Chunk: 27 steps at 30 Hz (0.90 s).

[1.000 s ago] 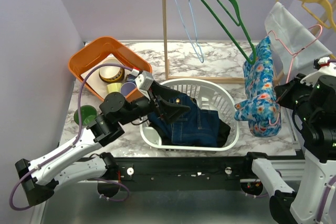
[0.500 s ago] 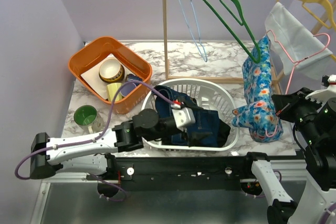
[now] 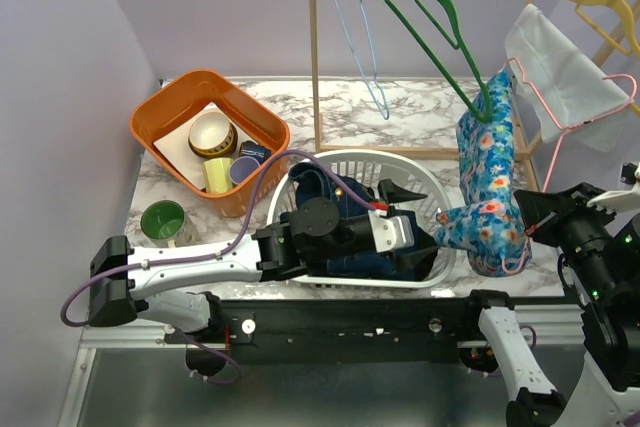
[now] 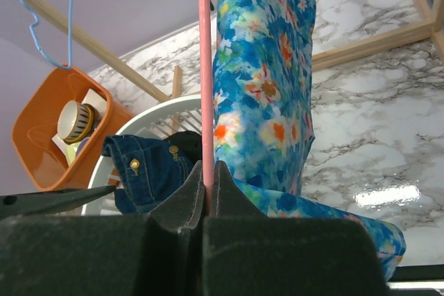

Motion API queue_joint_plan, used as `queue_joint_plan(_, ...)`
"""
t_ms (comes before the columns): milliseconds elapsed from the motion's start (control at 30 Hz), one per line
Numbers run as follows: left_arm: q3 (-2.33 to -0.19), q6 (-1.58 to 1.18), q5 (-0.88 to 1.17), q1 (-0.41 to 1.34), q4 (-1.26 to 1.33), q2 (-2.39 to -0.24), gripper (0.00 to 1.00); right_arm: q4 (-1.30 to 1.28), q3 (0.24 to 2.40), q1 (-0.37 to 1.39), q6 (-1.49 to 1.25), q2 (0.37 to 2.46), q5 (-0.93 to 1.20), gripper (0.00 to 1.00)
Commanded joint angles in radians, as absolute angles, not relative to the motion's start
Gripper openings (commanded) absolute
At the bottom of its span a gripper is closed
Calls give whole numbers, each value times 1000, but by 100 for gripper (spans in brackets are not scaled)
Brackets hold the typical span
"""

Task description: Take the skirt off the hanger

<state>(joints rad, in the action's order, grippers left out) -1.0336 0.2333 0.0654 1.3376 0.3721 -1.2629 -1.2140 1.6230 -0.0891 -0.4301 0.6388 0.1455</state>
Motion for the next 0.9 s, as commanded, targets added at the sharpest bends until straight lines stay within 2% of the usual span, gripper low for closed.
queue_joint_plan(0, -1100, 273, 158, 1348, 396, -1350, 99, -1154, 1602, -95, -459, 607, 198, 1)
queue_joint_plan(567, -1288, 282, 98, 1374, 439, -1612, 99, -1072, 1554, -95, -502, 572, 287, 1)
queue_joint_plan(600, -1289, 282, 85, 1374, 448, -1614, 95, -1066, 1551, -95, -503, 569, 291, 1)
queue_joint_plan(633, -1289, 282, 77, 1376, 452, -1617, 90, -1060, 1548, -95, -502, 571, 291, 0)
queue_joint_plan(667, -1281, 284, 68, 1374, 454, -1612, 68, -1058, 1545, -95, -499, 571, 288, 1)
queue_joint_plan(700, -1273, 284, 61, 1374, 463, -1606, 51, -1057, 1545, -95, -485, 574, 273, 1)
queue_joint_plan(733, -1263, 282, 55, 1374, 471, -1597, 38, -1055, 1545, -95, -474, 575, 258, 1)
queue_joint_plan(767, -1240, 281, 54, 1374, 472, -1574, 19, -1055, 1545, -95, -465, 584, 235, 1)
queue_joint_plan(833, -1224, 281, 63, 1374, 450, -1548, 1, -1031, 1540, -95, -430, 586, 177, 1)
queue_joint_plan(867, -1215, 279, 66, 1376, 437, -1527, 0, -1022, 1536, -95, -417, 587, 161, 1)
